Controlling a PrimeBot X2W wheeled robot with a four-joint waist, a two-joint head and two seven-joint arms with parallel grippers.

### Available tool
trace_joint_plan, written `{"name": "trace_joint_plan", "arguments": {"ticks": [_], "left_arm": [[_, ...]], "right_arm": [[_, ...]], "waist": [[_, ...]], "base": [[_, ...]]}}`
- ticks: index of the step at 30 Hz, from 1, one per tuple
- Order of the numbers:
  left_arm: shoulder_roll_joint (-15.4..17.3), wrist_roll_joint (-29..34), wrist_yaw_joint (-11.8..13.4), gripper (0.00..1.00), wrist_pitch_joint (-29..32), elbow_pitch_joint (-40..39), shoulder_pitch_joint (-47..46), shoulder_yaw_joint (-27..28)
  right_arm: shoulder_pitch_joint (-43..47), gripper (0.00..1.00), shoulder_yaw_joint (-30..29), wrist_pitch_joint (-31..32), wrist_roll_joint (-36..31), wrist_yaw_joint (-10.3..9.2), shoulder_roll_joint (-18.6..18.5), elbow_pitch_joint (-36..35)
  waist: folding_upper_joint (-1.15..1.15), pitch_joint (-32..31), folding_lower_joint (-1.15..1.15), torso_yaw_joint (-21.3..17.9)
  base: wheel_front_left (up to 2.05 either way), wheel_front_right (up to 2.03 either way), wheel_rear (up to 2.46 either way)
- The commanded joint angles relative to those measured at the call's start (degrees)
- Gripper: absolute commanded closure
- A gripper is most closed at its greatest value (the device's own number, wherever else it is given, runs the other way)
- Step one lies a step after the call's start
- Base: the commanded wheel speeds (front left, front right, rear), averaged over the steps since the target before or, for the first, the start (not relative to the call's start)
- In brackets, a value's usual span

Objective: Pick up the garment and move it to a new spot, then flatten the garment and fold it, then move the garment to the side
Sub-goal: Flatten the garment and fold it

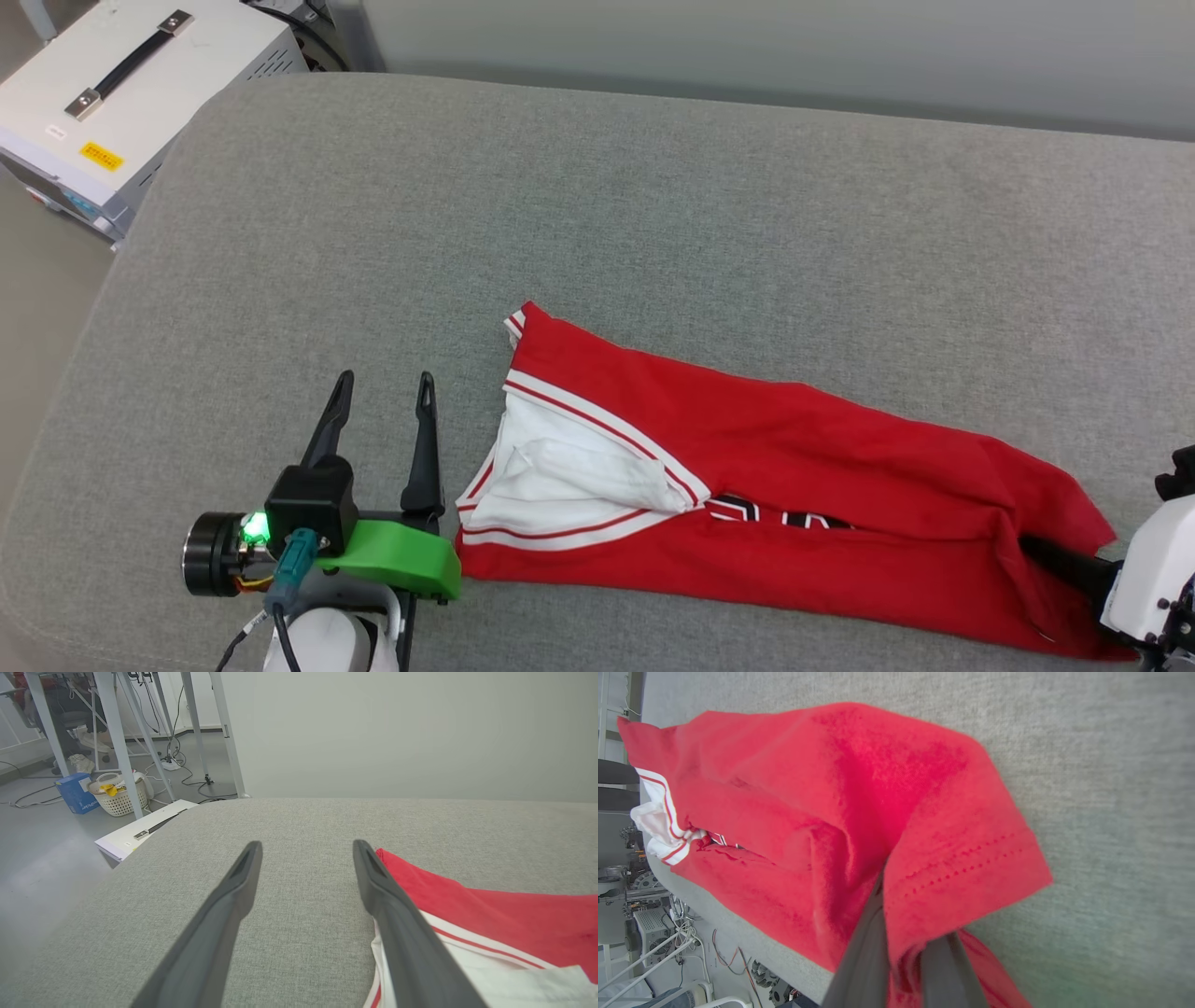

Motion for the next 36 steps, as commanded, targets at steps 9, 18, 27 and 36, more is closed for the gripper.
{"name": "trace_joint_plan", "arguments": {"ticks": [9,18,27,36], "left_arm": [[-2.4,3.8,-2.6,0.0,-0.3,0.2,2.9,3.0],[-3.6,5.3,-4.4,0.0,-0.3,0.4,4.4,5.0],[-5.3,6.5,-5.9,0.0,-0.3,0.6,3.9,5.8],[-6.3,7.1,-6.9,0.0,-0.3,1.1,1.5,5.6]], "right_arm": [[1.1,1.0,-2.6,-2.0,-0.4,-0.03,-6.8,1.9],[3.3,1.0,-4.0,1.3,1.3,-0.03,-8.6,-3.2],[-0.4,1.0,-0.8,8.3,-0.2,-0.03,-4.2,-20.2],[-12.3,1.0,9.7,12.3,-6.3,-0.03,3.4,-18.9]], "waist": [[0.23,-2.6,0.0,-0.2],[0.23,-3.9,0.0,-0.5],[0.23,-3.0,0.0,-0.1],[0.23,-0.3,0.0,1.7]], "base": [[0.0,0.0,0.0],[0.0,0.0,0.0],[0.0,0.0,0.0],[0.0,0.0,0.0]]}}
